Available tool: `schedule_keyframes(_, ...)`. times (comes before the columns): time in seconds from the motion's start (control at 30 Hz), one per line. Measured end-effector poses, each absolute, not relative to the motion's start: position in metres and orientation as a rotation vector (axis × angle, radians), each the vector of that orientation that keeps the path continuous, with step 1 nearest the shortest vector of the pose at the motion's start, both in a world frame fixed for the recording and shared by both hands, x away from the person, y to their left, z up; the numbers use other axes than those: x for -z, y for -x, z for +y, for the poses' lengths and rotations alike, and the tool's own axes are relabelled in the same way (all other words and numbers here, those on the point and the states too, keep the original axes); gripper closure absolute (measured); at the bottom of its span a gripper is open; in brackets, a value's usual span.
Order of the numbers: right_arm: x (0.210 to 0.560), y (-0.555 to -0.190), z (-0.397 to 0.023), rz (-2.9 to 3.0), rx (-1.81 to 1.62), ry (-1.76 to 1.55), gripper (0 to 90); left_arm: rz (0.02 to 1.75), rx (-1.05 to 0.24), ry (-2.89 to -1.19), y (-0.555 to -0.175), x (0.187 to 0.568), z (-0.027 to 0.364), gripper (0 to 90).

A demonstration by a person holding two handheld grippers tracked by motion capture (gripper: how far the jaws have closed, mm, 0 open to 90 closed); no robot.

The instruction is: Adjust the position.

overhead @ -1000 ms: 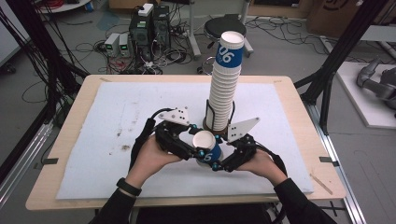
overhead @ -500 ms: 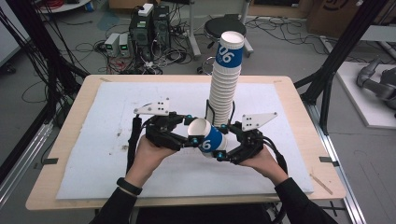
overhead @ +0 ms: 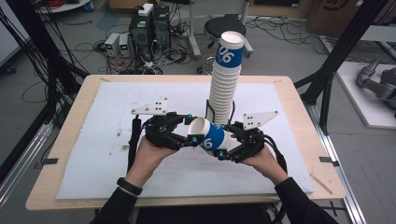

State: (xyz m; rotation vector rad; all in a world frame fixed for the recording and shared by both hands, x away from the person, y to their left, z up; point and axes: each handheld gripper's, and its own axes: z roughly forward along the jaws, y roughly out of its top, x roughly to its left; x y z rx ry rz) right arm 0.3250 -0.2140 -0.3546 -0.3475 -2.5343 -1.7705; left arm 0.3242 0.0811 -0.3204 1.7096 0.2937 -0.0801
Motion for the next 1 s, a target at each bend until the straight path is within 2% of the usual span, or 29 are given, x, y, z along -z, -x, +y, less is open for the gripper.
schedule_keyframes(0.1,0.354,-0.326,-0.215,-2.576,1.724,0.348,19.2,0.3,0.084,-1.796,-0.324,0.317,0.079,24.0)
schedule_keyframes(0.27,0.353,-0.326,-0.214,-2.665,1.62,0.328,19.6,0.312,0.063,-1.913,-0.322,0.312,0.075,23.3)
schedule_keyframes(0.43,0.351,-0.325,-0.212,-2.716,1.551,0.299,19.6,0.307,0.059,-1.993,-0.322,0.314,0.072,24.3)
schedule_keyframes(0.5,0.351,-0.325,-0.212,-2.74,1.523,0.279,19.6,0.294,0.059,-1.999,-0.322,0.314,0.072,28.6)
schedule_keyframes(0.7,0.35,-0.324,-0.211,-2.735,1.534,0.288,16.1,0.283,0.081,-1.951,-0.325,0.317,0.076,29.7)
schedule_keyframes(1.0,0.344,-0.327,-0.222,-2.542,1.735,0.403,14.2,0.285,0.062,-1.728,-0.327,0.319,0.09,30.1)
